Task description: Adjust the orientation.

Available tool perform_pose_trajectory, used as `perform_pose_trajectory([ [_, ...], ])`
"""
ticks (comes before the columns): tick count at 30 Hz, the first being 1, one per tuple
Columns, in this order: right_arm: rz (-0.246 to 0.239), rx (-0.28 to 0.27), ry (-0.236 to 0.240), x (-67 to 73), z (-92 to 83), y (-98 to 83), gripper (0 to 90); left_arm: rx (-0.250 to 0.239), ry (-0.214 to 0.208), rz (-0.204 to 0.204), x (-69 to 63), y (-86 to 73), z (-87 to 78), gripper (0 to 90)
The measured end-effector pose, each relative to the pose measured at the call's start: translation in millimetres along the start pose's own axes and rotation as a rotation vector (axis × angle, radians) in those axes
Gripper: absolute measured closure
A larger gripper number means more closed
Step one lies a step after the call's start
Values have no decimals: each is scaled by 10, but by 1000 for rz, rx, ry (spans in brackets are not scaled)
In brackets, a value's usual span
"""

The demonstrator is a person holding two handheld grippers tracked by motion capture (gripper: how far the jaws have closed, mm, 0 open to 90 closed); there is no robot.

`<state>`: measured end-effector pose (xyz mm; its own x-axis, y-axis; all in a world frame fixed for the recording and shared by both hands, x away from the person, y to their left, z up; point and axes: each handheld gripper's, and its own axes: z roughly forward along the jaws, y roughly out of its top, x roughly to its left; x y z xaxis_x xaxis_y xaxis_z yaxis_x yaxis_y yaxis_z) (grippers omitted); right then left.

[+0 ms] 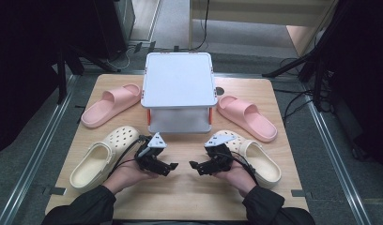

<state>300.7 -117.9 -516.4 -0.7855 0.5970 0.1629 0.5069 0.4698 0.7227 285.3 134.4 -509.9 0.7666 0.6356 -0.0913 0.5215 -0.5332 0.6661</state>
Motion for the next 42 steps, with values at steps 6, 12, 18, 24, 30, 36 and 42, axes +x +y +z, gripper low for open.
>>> perform_pose_trajectory([
  [6,-38,-4,41,22,-104,36,130,32,-25,-2,2,34,-196,282],
  [12,-56,4,93,87,-126,34,134,38,-53,-19,10,-27,-303,365],
  [18,-82,-11,118,138,-190,96,352,31,-80,-16,41,-57,-420,343],
  [24,-52,-12,176,149,-235,154,448,5,-88,-38,95,-35,-597,428],
  [30,-87,-47,170,193,-259,183,480,20,-79,-58,125,-96,-754,461],
  [36,-151,-29,156,244,-233,231,501,12,-50,-94,161,-189,-874,475],
  [42,-157,-14,154,241,-189,271,500,14,-4,-131,231,-318,-1068,502],
])
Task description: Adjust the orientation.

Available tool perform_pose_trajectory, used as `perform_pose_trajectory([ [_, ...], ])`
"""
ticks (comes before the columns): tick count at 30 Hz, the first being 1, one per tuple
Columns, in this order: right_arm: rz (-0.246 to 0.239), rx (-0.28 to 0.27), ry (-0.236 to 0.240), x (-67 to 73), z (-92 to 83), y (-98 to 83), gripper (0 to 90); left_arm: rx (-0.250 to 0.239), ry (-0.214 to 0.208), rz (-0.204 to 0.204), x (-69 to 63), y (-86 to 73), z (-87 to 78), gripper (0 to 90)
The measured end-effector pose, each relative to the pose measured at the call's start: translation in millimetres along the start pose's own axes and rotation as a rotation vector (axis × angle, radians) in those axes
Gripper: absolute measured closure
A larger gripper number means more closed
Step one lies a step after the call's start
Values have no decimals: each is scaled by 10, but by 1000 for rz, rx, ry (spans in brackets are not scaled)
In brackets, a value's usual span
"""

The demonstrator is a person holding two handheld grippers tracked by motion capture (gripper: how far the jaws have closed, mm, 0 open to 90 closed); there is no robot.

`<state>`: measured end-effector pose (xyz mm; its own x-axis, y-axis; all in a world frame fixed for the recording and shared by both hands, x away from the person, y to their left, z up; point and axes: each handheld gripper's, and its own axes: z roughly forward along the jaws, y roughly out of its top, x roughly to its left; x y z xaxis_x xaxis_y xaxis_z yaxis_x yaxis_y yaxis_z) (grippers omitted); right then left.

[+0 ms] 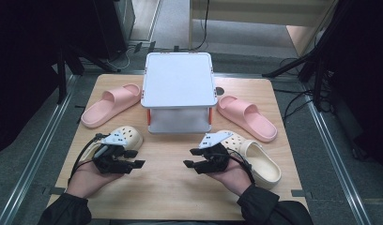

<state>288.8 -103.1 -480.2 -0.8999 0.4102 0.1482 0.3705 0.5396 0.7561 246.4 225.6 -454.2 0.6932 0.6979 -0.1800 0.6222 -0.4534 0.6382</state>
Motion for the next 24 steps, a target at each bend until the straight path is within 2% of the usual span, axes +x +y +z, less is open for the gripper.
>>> perform_pose_trajectory([
  [6,3,6,17,-1,46,43,496,-2,34,-35,63,-130,-144,503],
  [8,-1,8,21,-2,63,60,497,0,44,-32,76,-150,-167,503],
  [13,-6,5,34,-6,96,95,498,-7,72,-72,127,-263,-308,505],
  [17,-4,13,45,-11,121,115,498,-7,89,-87,144,-319,-372,509],
  [24,3,25,48,-11,141,130,499,-9,131,-139,277,-444,-470,509],
])
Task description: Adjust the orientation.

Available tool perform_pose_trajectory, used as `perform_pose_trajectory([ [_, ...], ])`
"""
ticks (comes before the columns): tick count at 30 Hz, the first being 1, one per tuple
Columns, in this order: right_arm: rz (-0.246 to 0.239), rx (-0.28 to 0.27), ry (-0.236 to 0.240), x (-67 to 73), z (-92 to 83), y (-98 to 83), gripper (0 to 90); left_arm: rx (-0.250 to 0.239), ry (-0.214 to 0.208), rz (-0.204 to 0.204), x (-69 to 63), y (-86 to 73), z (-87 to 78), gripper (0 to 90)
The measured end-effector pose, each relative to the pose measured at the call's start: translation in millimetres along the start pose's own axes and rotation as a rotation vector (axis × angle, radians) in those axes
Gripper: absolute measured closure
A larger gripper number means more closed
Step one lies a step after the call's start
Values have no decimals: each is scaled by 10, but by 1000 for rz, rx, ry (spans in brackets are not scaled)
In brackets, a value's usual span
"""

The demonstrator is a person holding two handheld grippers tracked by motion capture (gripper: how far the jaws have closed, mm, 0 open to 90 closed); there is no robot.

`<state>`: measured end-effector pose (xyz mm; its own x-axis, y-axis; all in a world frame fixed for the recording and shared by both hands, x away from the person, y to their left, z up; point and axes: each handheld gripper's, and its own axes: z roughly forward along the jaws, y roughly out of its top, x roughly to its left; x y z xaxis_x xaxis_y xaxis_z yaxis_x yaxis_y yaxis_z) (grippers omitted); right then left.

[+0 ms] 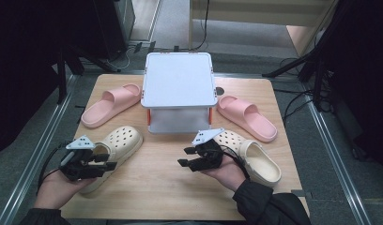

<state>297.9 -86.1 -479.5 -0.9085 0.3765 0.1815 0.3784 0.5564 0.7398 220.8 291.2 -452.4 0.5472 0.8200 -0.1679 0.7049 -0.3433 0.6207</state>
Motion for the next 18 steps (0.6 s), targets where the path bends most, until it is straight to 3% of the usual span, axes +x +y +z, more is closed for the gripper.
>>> perform_pose_trajectory([
  [7,0,2,-5,-1,1,-8,499,7,25,-28,129,-33,109,532],
  [13,4,5,-14,3,-11,-25,499,20,45,-17,160,2,259,599],
  [17,1,7,-17,3,-8,-33,499,33,40,-18,189,8,318,666],
  [18,-1,10,-17,4,-6,-36,499,31,22,-17,199,9,328,695],
])
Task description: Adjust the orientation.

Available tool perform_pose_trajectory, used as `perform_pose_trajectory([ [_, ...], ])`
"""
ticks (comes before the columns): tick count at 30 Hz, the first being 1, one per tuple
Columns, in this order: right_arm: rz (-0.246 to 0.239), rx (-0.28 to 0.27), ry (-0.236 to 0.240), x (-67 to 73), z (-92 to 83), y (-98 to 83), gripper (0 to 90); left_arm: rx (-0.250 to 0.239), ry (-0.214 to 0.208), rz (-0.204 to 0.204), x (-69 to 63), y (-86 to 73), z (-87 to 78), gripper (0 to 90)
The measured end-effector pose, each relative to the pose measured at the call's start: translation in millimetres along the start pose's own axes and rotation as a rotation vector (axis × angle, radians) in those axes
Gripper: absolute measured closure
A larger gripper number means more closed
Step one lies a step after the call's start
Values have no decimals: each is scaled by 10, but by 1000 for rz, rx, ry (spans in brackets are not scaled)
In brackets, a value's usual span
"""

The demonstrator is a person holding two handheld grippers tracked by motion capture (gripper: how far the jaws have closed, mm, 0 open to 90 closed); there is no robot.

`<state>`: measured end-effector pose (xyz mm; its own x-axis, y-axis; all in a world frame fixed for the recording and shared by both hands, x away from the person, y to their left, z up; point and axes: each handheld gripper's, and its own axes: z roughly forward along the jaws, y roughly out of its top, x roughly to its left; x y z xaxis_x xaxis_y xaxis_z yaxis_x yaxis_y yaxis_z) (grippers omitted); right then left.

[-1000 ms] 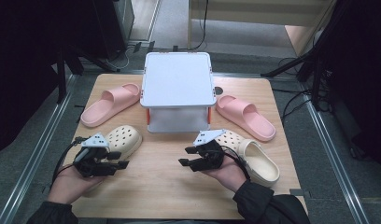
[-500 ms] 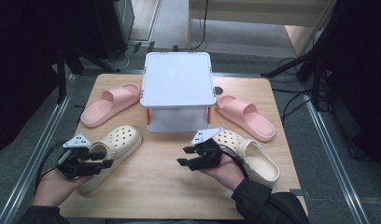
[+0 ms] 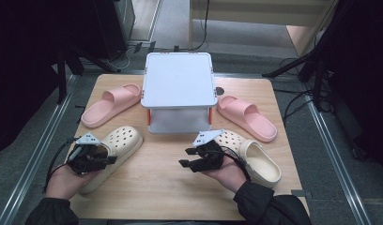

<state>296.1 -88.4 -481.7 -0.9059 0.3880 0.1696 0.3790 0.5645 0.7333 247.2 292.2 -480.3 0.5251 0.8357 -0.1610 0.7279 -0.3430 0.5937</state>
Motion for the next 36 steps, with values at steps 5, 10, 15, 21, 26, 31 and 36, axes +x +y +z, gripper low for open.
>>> perform_pose_trajectory([
  [5,-2,3,-9,6,4,-7,499,-1,1,13,-10,16,-2,762],
  [10,1,-6,-16,-1,-10,-5,507,-2,25,13,-21,44,-56,774],
  [15,13,-17,-18,-7,-33,-10,509,-14,-4,20,-131,104,-123,773],
  [21,21,-38,-31,10,-96,-49,515,-32,-18,110,-383,275,-48,773],
  [26,24,-42,-43,28,-123,-89,516,-53,-63,152,-572,429,42,773],
  [31,32,-53,-55,40,-171,-135,518,-43,-116,192,-759,551,193,773],
  [36,47,-58,-68,53,-201,-170,520,-13,-159,213,-917,637,360,772],
])
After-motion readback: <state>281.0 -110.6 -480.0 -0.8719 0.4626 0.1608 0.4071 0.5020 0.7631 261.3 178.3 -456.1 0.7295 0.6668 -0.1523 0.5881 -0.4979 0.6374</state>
